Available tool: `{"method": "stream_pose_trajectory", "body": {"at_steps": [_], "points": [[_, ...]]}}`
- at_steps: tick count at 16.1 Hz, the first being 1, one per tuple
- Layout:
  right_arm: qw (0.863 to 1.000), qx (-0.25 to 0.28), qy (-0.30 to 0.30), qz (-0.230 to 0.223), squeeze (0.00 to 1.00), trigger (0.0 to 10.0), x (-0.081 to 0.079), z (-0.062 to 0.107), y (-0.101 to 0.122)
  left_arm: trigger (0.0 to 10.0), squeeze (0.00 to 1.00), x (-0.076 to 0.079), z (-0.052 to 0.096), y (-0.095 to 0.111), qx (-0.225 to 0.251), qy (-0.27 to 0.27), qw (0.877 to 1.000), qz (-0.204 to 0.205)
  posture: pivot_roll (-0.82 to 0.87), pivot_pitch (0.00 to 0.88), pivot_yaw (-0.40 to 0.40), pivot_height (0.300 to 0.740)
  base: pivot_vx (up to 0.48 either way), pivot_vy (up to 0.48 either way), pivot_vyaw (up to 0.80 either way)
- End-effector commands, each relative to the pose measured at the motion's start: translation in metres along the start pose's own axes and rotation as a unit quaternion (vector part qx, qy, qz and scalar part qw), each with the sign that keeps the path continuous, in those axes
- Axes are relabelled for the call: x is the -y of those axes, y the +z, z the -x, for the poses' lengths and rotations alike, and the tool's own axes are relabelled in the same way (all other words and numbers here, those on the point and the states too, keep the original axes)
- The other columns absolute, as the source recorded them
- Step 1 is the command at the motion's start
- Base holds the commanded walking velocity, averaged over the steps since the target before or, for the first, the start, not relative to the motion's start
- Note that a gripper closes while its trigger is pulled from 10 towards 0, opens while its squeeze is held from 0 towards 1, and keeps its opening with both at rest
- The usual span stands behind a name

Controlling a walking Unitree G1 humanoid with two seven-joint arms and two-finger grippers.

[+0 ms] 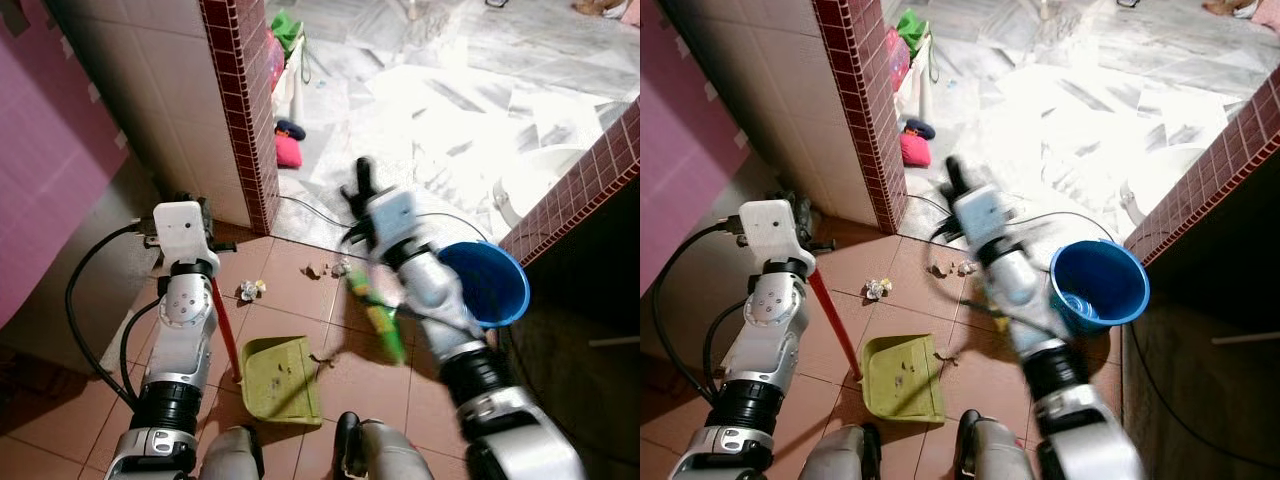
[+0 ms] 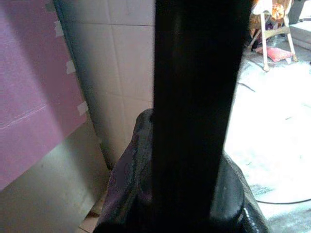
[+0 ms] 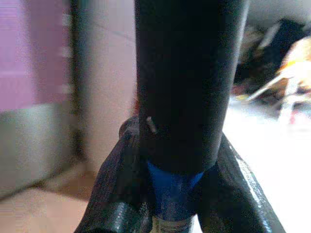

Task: Sweep floor

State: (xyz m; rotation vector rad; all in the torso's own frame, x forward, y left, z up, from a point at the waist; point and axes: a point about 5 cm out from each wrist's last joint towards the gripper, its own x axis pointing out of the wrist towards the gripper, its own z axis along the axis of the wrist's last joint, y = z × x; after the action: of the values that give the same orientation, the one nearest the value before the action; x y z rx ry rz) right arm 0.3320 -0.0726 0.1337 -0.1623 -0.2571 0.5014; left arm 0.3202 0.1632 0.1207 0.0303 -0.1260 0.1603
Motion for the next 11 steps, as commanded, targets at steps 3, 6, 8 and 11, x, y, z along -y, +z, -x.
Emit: {"method": "stream_pose_trajectory", "body": {"at_steps": [3, 6, 8, 11], "points": [[0.999, 0.017, 0.005, -0.036, 0.0, 10.0, 0.0, -0.001, 0.008, 10.0, 0.0, -0.005, -0.001, 0.002, 0.003, 0.007, 1.0, -0.01, 0.03, 0.223, -0.005, 0.74, 0.0, 0.0, 0.0], [0.999, 0.032, -0.031, -0.026, 0.0, 10.0, 0.021, 0.001, 0.017, 10.0, 0.0, -0.006, -0.006, 0.002, -0.001, 0.015, 1.0, -0.012, 0.0, 0.203, -0.01, 0.74, 0.0, 0.0, 0.0], [0.996, 0.054, -0.066, 0.034, 0.0, 10.0, 0.035, 0.001, 0.03, 10.0, 0.0, -0.002, -0.007, 0.001, -0.004, 0.014, 1.0, -0.005, -0.01, 0.191, -0.011, 0.74, 0.0, 0.0, 0.0], [0.99, 0.047, -0.1, 0.09, 0.0, 10.0, 0.048, 0.008, 0.036, 10.0, 0.0, 0.003, -0.008, 0.001, -0.01, 0.013, 1.0, 0.004, -0.02, 0.168, -0.019, 0.74, 0.0, 0.0, 0.0]]}}
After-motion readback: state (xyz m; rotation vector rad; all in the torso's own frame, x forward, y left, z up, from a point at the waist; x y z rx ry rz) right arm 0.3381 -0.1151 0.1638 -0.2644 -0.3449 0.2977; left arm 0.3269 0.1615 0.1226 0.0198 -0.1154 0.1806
